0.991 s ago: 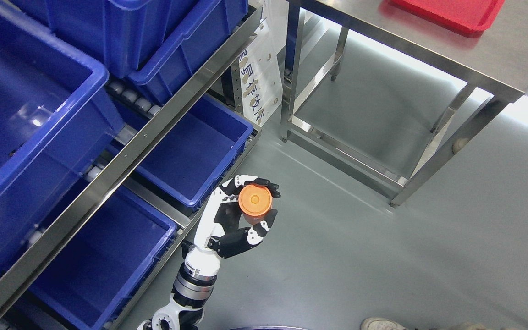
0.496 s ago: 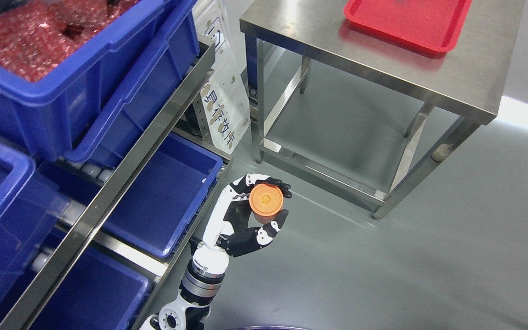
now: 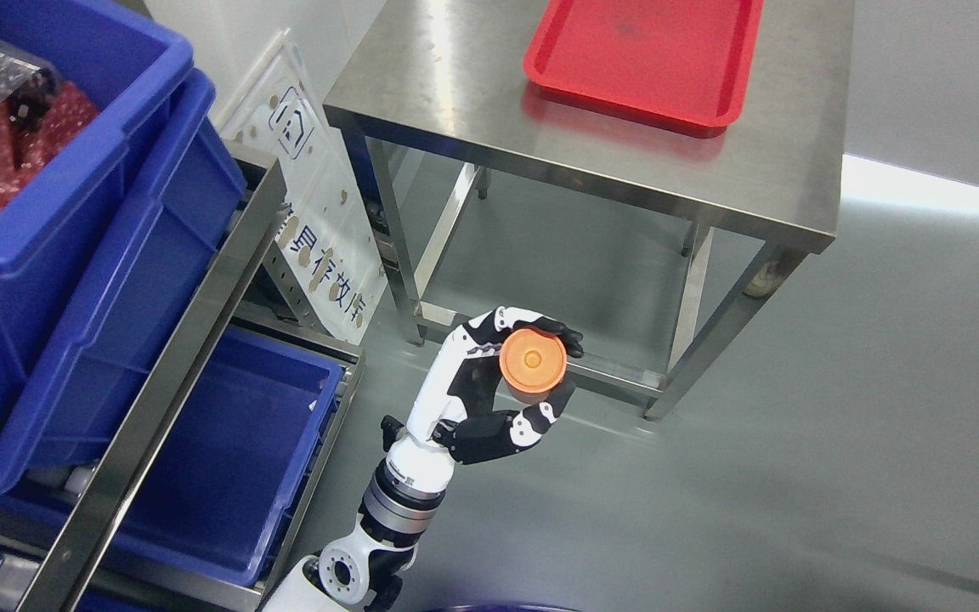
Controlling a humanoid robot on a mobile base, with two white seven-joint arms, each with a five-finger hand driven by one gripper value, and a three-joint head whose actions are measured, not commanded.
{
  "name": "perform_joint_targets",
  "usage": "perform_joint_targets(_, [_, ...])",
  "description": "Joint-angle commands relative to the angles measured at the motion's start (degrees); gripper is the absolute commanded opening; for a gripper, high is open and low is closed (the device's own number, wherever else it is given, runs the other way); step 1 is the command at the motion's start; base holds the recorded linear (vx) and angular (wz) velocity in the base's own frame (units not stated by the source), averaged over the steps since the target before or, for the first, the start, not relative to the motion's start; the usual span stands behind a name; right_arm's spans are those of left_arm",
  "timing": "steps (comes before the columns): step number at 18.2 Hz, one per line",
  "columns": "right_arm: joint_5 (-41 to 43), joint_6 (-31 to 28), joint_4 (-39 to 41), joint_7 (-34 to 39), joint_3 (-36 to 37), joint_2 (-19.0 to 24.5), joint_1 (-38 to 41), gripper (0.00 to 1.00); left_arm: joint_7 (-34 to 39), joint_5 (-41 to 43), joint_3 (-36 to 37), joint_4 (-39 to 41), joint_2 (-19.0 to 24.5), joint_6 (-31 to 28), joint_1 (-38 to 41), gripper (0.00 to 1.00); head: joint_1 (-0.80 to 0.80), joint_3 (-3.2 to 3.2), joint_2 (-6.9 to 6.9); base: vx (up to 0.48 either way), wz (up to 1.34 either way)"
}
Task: Grab orange capacitor from left shelf to right desk
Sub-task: 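Turn toward the steel table holding the capacitor in the left hand, then raise the capacitor over the red tray with the left hand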
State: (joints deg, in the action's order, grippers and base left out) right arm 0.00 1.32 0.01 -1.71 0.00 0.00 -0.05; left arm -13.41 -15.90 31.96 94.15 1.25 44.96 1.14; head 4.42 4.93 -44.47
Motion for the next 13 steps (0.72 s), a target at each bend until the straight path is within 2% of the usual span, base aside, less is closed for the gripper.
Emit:
perform_joint_targets(1, [-0.18, 0.08, 0.99, 0.04, 0.7, -1.0, 1.19, 1.0, 0.05, 0.0, 4.16, 0.06, -0.25, 0.04, -5.69, 0.02, 0.0, 0.0, 0.0, 0.188, -0.24])
perform_joint_targets(4, [-0.18, 0.08, 0.99, 0.04, 0.7, -1.0, 1.19, 1.0, 1.63, -0.35, 4.34, 0.06, -0.25, -0.3, -12.54, 0.02, 0.0, 0.0, 0.0, 0.185, -0.21])
perform_joint_targets(7, [-0.18, -0.01, 0.99, 0.04, 0.7, -1.0, 1.19, 1.0, 7.42, -2.02, 4.69, 0.06, -0.25, -5.22, -17.65, 0.03, 0.0, 0.0, 0.0, 0.184, -0.16])
perform_joint_targets(13, [-0.18, -0.01, 0.99, 0.04, 0.7, -1.0, 1.19, 1.0, 8.49, -4.92, 4.87, -0.11, -0.25, -11.28, -25.64, 0.03, 0.0, 0.0, 0.0, 0.183, -0.04])
